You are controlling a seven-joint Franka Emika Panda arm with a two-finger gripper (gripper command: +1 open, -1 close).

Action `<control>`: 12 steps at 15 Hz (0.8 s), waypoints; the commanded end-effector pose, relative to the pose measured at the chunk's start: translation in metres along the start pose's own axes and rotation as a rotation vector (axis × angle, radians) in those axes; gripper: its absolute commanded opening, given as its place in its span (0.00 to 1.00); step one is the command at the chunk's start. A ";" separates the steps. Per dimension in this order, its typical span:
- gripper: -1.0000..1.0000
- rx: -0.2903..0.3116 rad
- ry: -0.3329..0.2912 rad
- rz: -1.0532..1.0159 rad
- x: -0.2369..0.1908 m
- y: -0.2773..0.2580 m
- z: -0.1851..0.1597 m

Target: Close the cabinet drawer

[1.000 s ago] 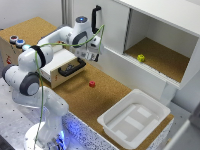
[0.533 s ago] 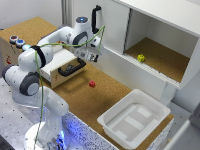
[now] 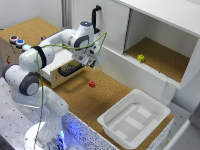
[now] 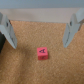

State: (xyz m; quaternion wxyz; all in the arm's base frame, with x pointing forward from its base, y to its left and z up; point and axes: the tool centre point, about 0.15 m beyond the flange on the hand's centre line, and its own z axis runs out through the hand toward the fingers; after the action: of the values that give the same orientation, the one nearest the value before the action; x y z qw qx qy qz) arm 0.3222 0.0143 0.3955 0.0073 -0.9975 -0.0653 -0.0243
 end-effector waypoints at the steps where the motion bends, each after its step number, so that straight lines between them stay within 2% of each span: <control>1: 1.00 0.077 0.059 -0.048 0.006 -0.016 0.041; 3: 1.00 0.120 0.091 -0.024 0.008 -0.014 0.050; 5: 1.00 0.120 0.121 -0.040 0.011 -0.018 0.059; 8: 1.00 0.121 0.123 -0.036 0.019 -0.021 0.073; 9: 0.00 0.127 0.125 -0.043 0.022 -0.022 0.075; 12: 0.00 0.124 0.118 -0.060 0.030 -0.031 0.081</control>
State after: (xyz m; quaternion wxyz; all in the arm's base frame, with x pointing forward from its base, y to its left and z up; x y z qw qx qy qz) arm 0.3396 0.0394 0.3380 0.0571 -0.9928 -0.0829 -0.0642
